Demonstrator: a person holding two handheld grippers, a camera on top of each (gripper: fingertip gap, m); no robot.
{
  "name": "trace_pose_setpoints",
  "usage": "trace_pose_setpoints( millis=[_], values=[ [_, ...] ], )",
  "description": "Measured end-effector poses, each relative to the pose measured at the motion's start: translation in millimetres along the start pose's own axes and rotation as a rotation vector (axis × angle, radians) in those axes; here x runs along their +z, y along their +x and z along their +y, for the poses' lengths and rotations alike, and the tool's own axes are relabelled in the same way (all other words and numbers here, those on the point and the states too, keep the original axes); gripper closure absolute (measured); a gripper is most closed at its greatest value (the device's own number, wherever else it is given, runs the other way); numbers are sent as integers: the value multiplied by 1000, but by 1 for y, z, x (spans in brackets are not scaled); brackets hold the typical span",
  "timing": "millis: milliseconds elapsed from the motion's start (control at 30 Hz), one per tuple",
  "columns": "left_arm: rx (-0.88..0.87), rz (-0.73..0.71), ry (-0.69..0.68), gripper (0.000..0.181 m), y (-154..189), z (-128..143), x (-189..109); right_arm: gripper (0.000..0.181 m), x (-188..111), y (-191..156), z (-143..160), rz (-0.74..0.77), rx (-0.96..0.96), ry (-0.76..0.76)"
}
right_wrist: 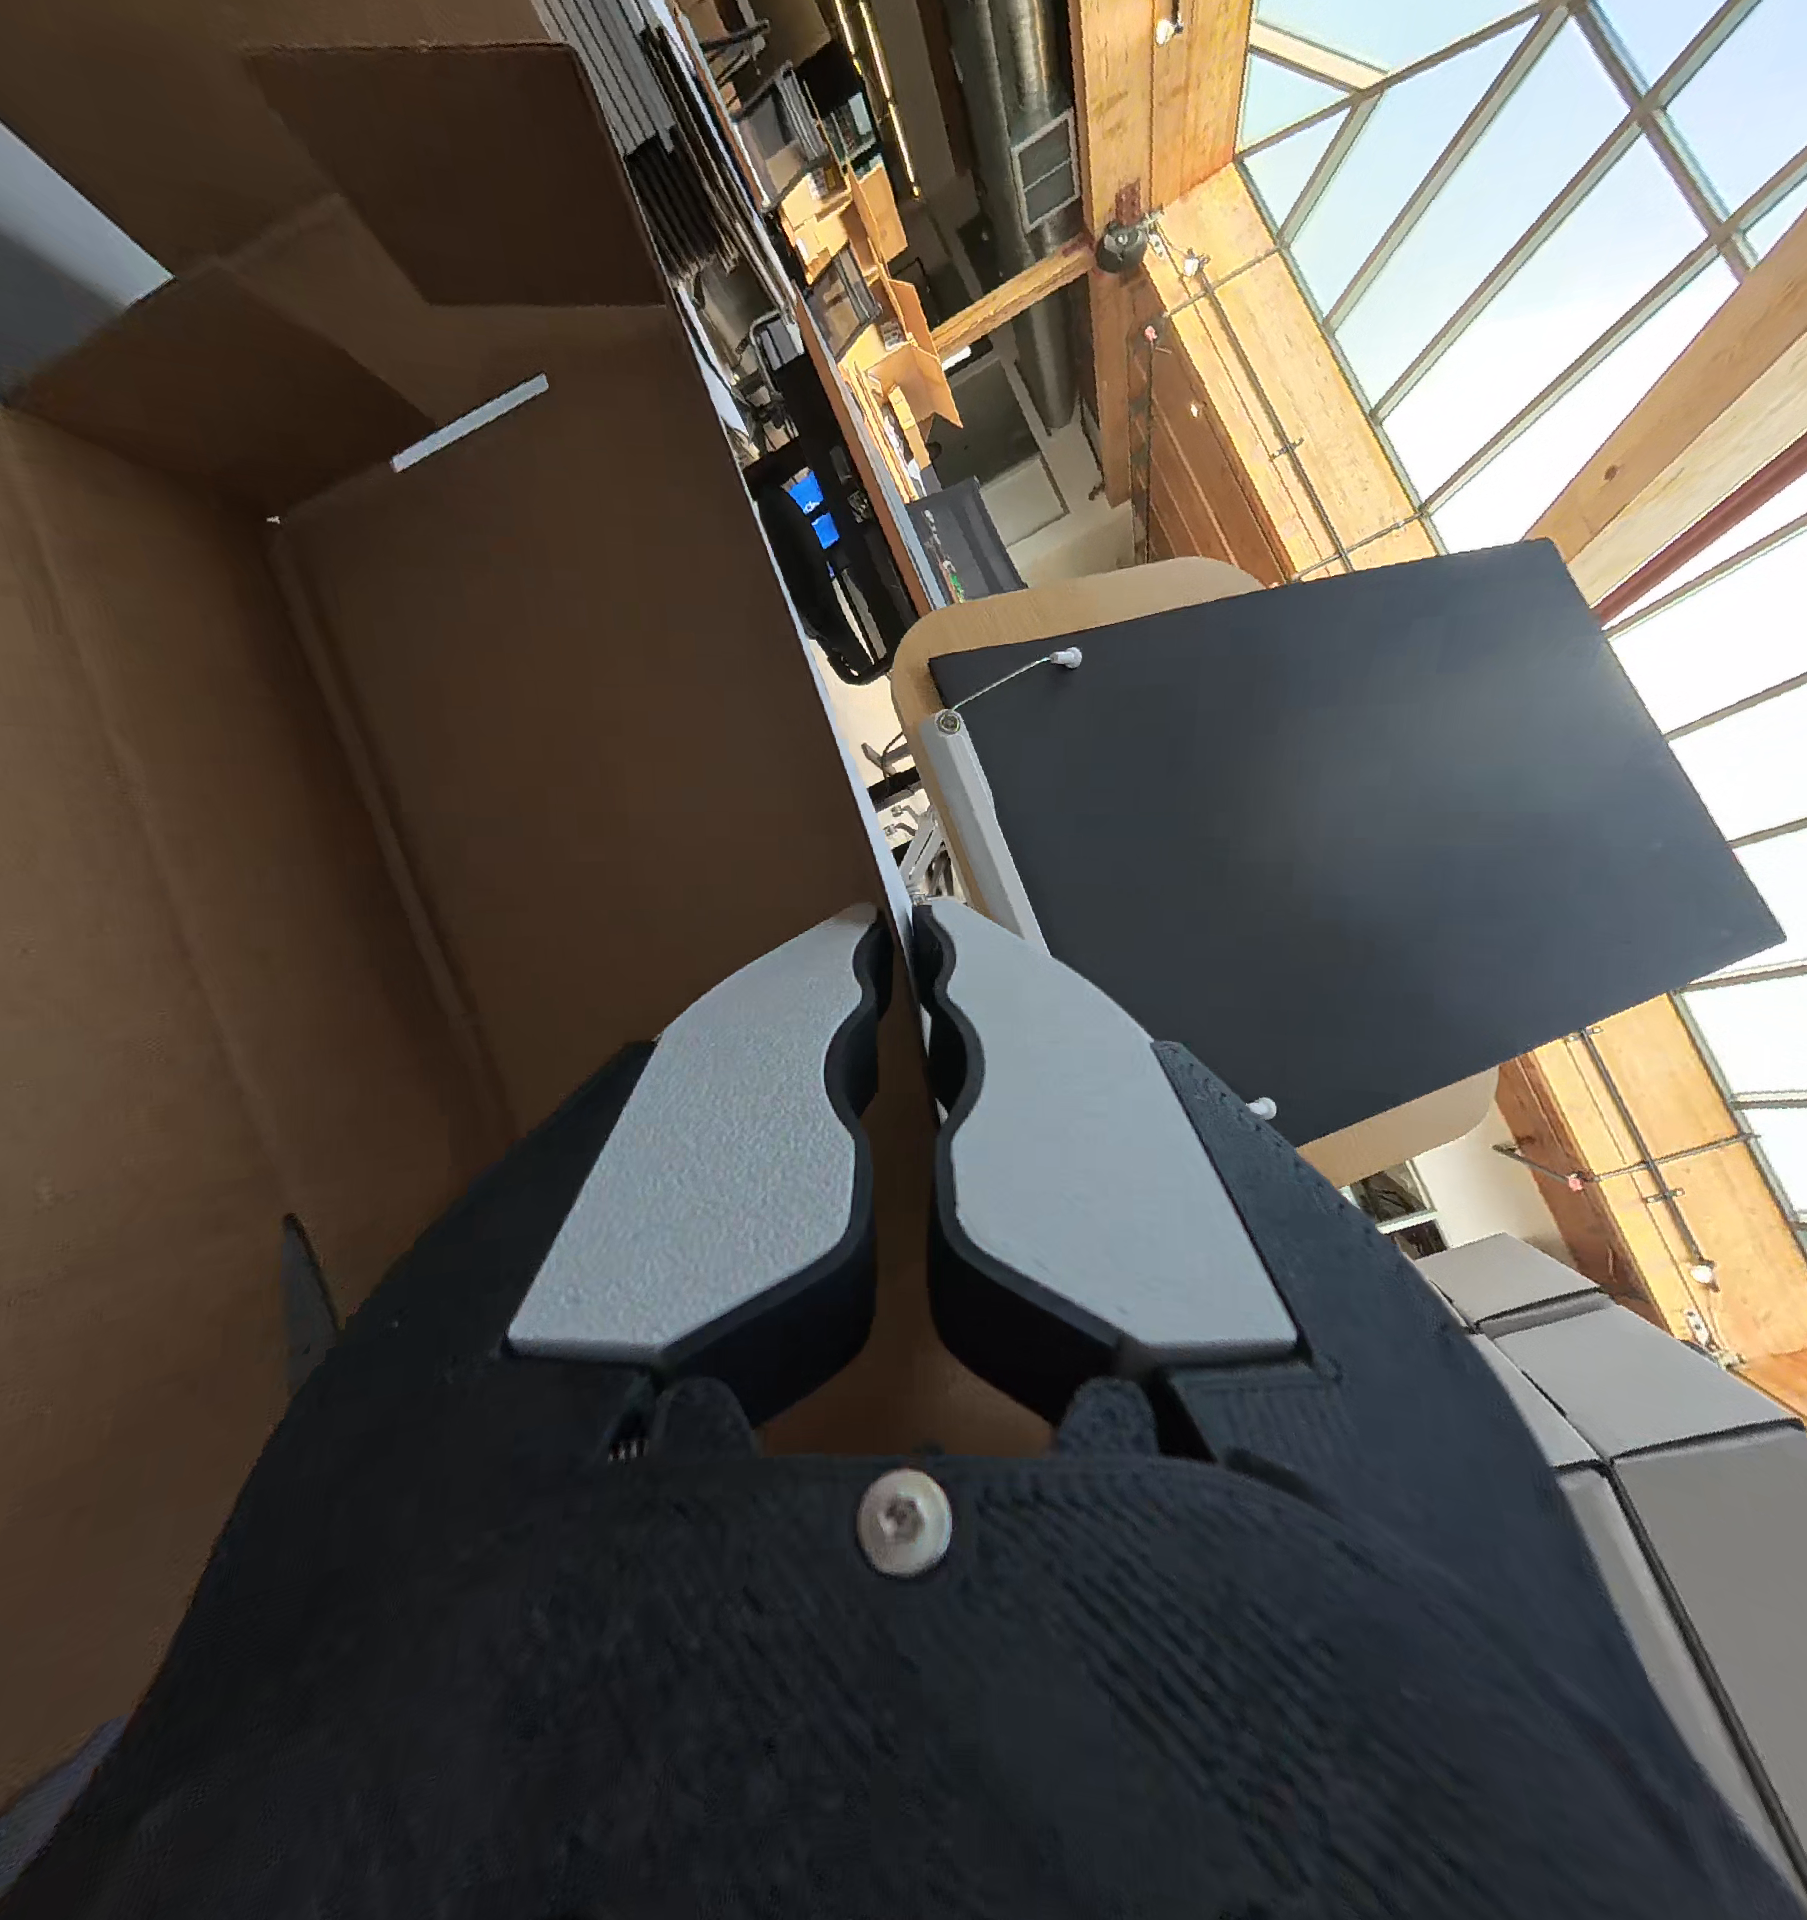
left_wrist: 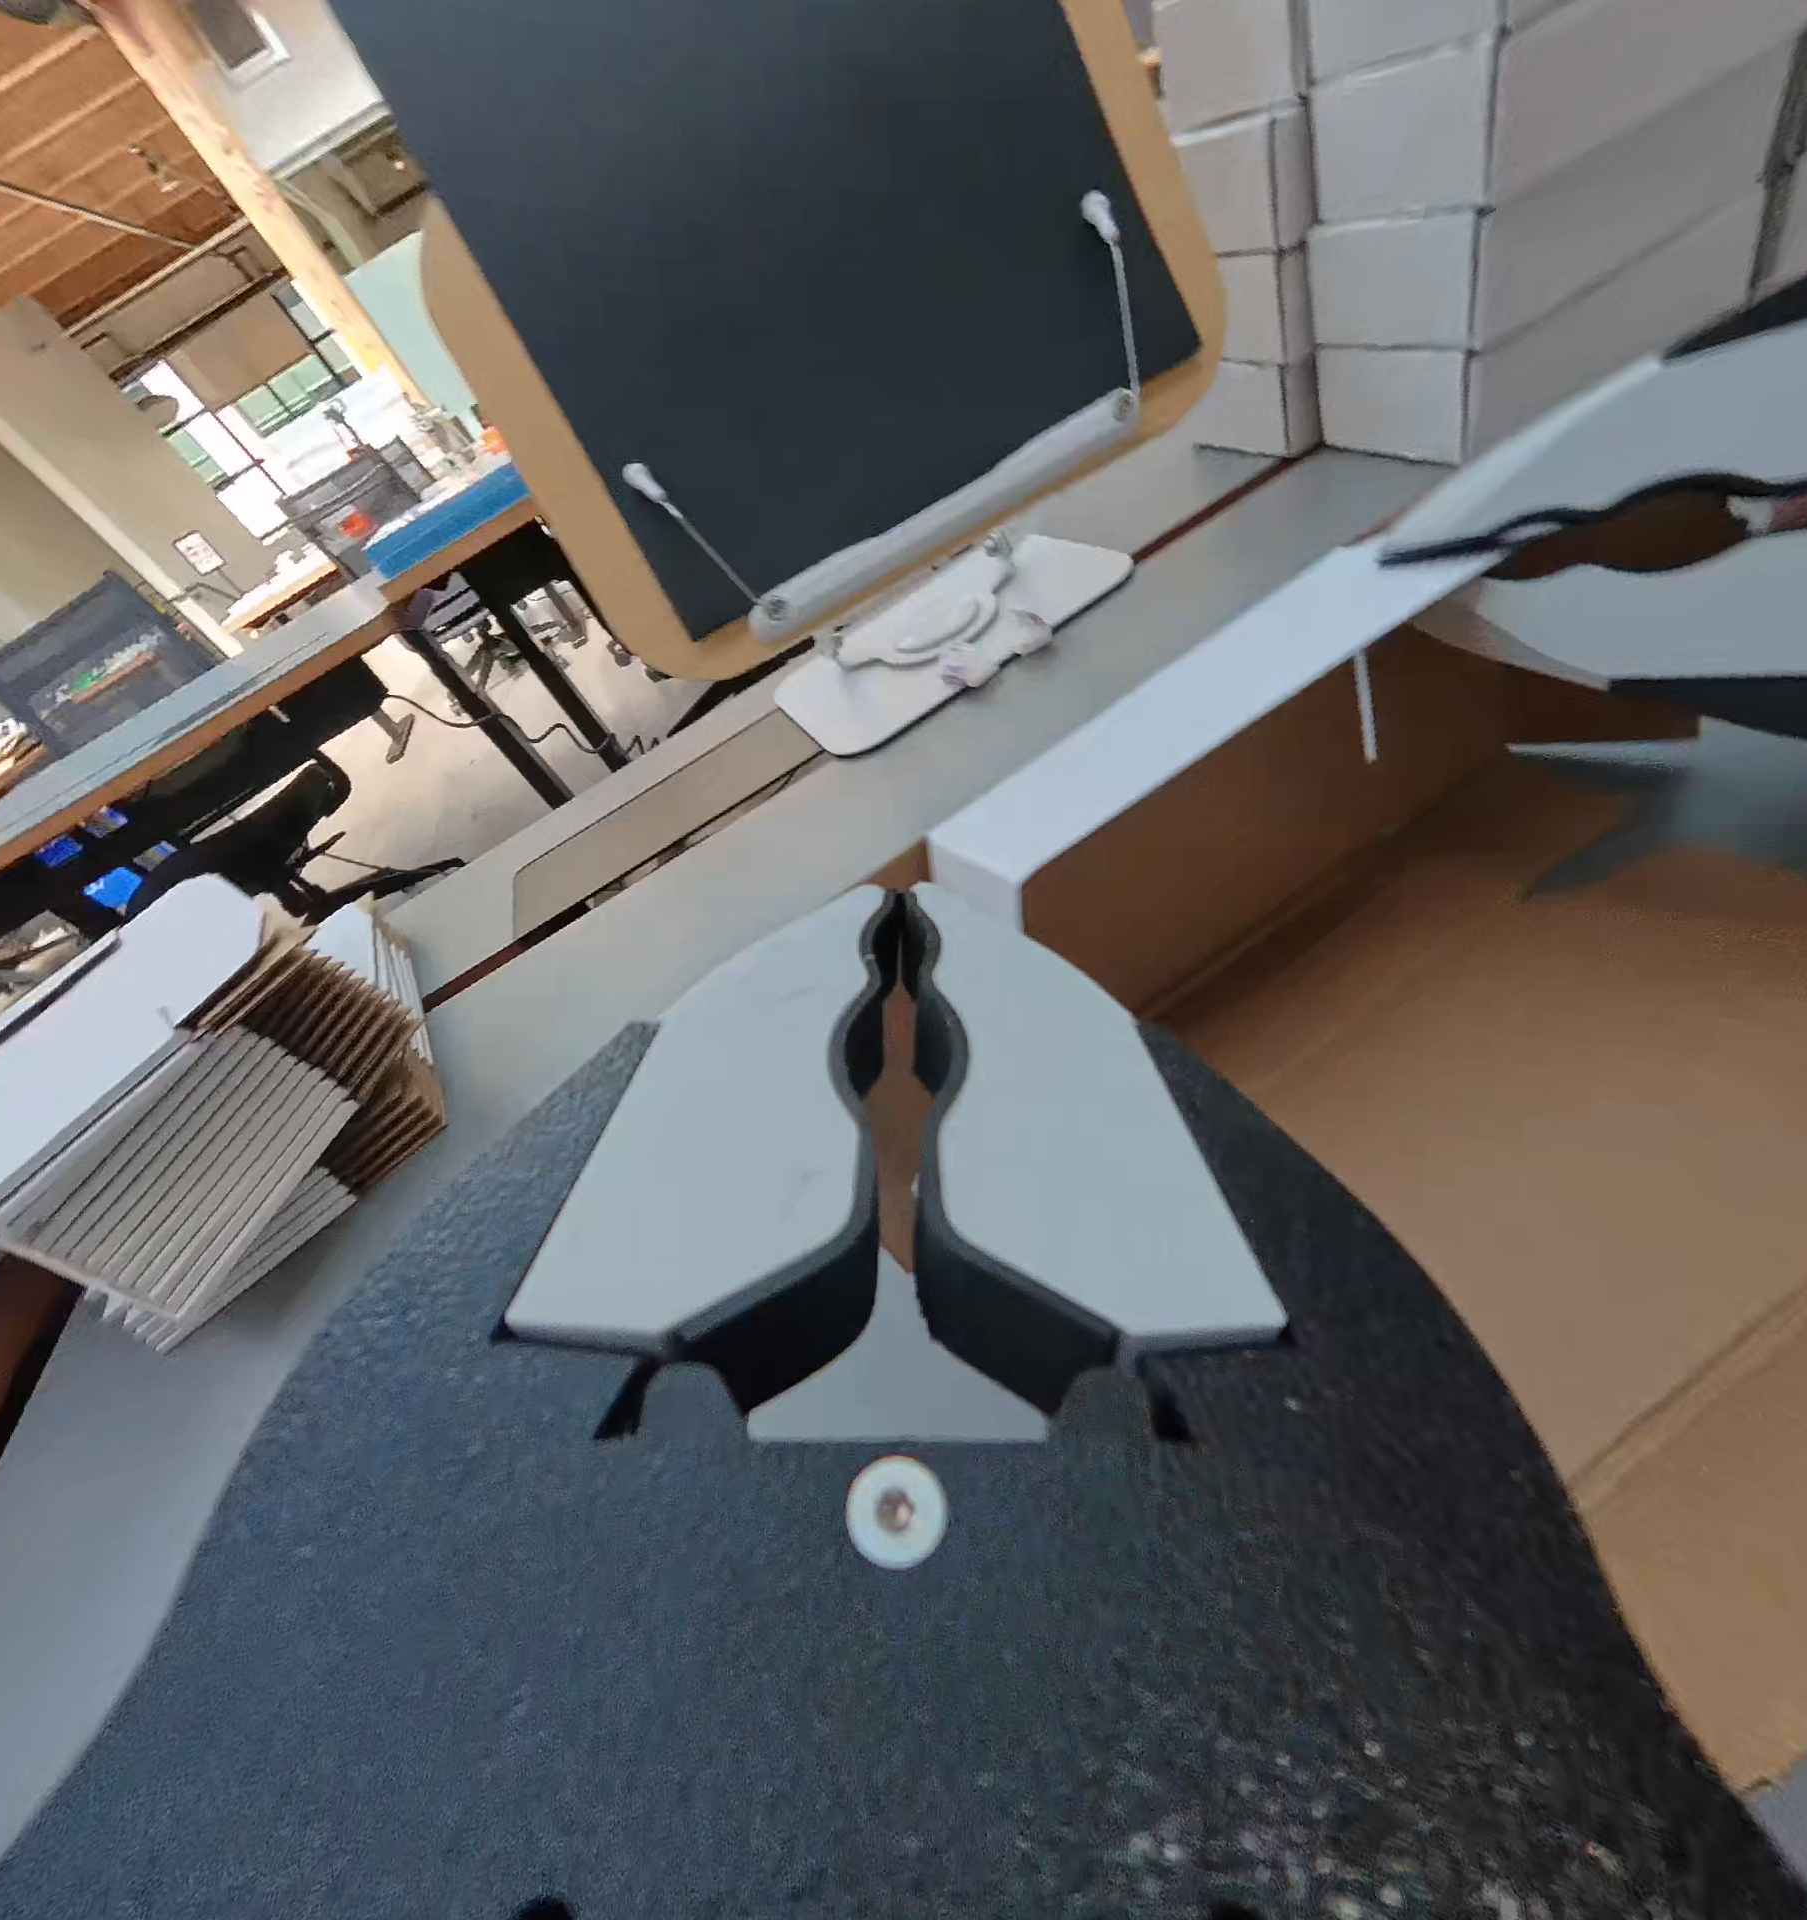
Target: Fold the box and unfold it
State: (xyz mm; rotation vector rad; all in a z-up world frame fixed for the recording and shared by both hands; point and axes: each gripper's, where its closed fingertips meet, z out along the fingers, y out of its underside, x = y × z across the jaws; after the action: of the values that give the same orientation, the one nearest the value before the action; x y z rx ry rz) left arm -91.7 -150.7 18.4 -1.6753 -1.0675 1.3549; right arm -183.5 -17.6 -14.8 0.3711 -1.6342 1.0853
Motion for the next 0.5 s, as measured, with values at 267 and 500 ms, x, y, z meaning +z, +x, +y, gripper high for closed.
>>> trace_pose_setpoints(
  millis=[267, 500],
  values=[
    [27, -77, -211, 169, -88, 57, 36, 178, 4, 0, 4, 26, -136, -5],
    [41, 148, -285, 156, -60, 83, 86, 178, 5, -2, 6, 30, -217, -25]
  ],
)
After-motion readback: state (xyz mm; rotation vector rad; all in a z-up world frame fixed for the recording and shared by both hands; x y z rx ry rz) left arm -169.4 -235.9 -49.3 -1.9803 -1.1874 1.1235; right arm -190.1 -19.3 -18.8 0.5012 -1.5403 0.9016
